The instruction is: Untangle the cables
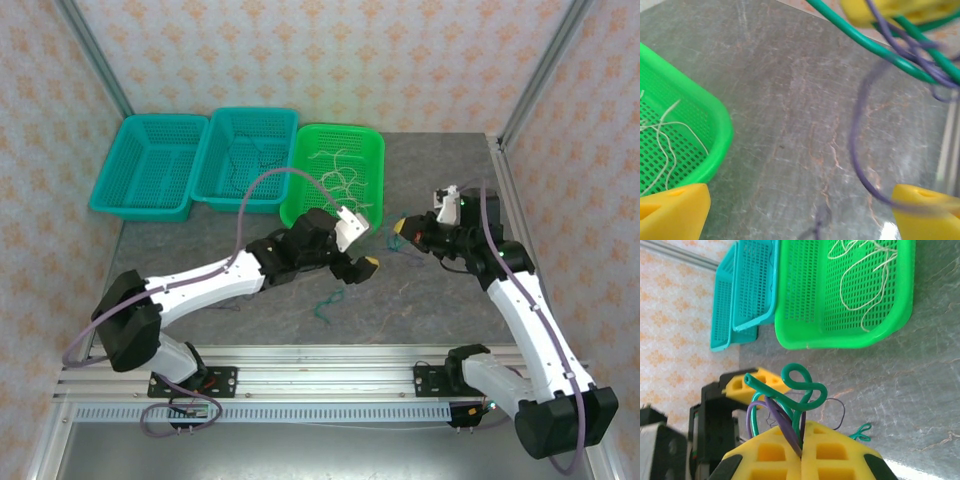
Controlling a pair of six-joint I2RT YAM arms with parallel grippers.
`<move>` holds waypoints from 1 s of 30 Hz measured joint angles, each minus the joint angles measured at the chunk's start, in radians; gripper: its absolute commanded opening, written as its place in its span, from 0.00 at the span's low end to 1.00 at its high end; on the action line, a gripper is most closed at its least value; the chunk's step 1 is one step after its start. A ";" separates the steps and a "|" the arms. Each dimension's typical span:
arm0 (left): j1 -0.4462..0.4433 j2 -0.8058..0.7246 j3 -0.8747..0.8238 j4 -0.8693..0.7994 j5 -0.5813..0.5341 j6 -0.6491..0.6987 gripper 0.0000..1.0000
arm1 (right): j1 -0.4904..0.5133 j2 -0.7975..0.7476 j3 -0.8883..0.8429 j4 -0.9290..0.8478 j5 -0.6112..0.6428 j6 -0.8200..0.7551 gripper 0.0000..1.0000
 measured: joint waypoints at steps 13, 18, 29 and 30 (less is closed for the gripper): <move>0.000 0.029 -0.019 0.182 -0.108 -0.072 0.00 | 0.029 0.000 0.016 -0.079 0.184 0.007 0.03; 0.000 -0.060 -0.057 0.138 -0.114 -0.108 0.00 | 0.045 -0.010 -0.011 -0.093 0.341 0.063 0.20; 0.014 -0.318 -0.176 0.129 -0.160 -0.269 0.00 | -0.071 0.003 -0.312 -0.053 0.631 0.154 0.00; 0.015 -0.325 -0.179 0.127 -0.164 -0.278 0.00 | -0.077 0.003 -0.331 -0.048 0.644 0.160 0.00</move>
